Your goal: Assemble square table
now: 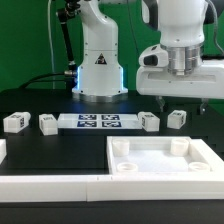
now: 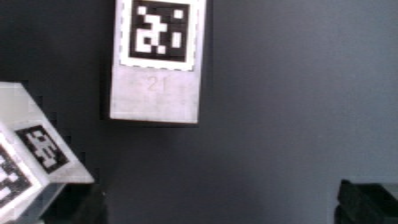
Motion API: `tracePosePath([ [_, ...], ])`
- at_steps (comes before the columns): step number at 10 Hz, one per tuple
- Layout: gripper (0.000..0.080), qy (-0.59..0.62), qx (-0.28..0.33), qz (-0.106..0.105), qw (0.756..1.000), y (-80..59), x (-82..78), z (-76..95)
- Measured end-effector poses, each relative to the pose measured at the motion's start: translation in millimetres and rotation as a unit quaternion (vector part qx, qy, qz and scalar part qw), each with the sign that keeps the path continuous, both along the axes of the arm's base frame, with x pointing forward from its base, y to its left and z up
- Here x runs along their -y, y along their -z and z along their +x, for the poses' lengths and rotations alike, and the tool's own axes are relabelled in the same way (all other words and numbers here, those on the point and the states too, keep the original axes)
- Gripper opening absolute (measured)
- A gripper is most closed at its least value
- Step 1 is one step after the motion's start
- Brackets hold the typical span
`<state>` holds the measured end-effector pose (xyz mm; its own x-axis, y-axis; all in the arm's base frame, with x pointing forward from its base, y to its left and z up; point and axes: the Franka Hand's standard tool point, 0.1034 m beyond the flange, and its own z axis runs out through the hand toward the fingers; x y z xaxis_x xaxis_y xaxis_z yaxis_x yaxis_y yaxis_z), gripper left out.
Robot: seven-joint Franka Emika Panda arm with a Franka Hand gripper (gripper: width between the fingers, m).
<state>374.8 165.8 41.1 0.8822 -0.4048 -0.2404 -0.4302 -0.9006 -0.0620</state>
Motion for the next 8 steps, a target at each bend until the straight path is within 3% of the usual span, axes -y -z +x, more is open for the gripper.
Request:
tracePosePath([
  [1, 0.0648, 0.012, -0.009, 0.011, 1.000, 5.3, 5.8, -6.4],
  [3, 0.0648, 0.014, -0.088, 0.038, 0.995, 13.5, 8.2, -31.7],
  [5, 0.0648, 0.033, -0.148, 0.074, 0.986, 17.5, 6.6, -29.4],
  [8, 0.0648, 0.021, -0.228, 0.112, 0.967, 12.7, -12.7, -22.9],
])
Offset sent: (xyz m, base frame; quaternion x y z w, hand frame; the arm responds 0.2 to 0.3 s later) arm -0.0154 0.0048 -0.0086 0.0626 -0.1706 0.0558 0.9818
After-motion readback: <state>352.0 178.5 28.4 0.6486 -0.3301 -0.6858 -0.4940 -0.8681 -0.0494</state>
